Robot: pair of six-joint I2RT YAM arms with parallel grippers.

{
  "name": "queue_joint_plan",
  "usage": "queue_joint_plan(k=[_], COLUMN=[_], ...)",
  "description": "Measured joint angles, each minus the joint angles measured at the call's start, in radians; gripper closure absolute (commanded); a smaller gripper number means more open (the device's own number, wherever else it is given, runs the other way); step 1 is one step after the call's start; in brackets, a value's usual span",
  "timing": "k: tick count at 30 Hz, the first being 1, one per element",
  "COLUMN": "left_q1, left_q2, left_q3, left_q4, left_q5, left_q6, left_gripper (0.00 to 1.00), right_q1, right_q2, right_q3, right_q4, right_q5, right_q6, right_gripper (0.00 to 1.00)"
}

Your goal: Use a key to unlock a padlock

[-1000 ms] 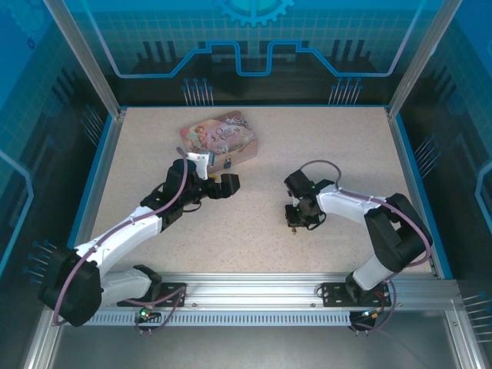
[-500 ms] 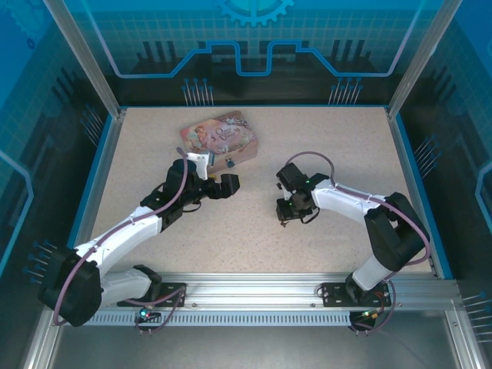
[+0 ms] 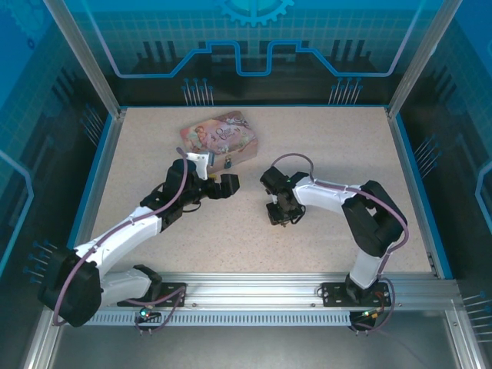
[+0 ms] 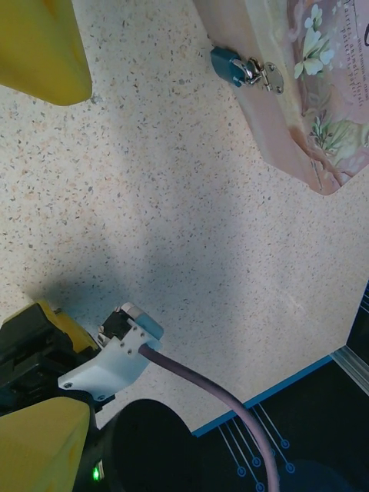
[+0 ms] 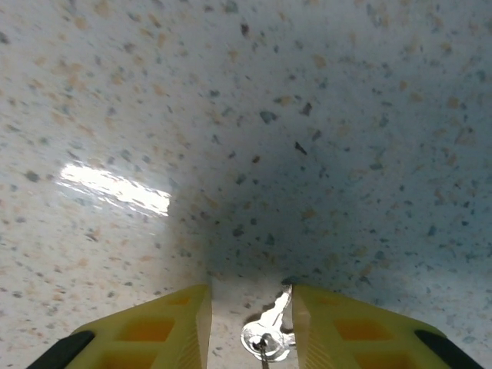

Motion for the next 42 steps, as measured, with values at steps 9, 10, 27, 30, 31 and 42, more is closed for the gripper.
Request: queue_joint_plan(k=[9,10,27,30,31,42], left_q1=[0.000,0.000,0.000,0.000,0.000,0.000], left_q2=[-0.004,-0.004,-0.004,-0.004,-0.004,-0.004], left_q3=[0.000,0.000,0.000,0.001,0.001,0.001], left_q4=[-0.005,-0.005,-0.011,-0.013,-0.013,-0.012], left_q5=[-0.003,-0.003,-0.003,-0.009,-0.010,-0.018], left_q6=[0.003,0.002,0.020,0.021,0.022,0.025], left_gripper=[0.01,0.01,0.01,0.01,0.01,0.01], right_q1=[0.000,0.000,0.026,0.027,0.027,0.025], right_q2=[0.000,0.000,0.000,0.000,0.000,-0.013], right_q3=[0.000,0.000,-0.015,-0.015,-0.015,-0.015], right_q4=[-0.025,-0.028,-0.034,-0.033,-0.032,-0.029], right_q5=[0.015,0.013,0.003,-0.006,-0.007,-0.040], right_q6=[0.000,0.001,0.027,0.032,0.032,0.023], right_gripper=[0.67,0.67,0.86,0.90,0.91,1.00])
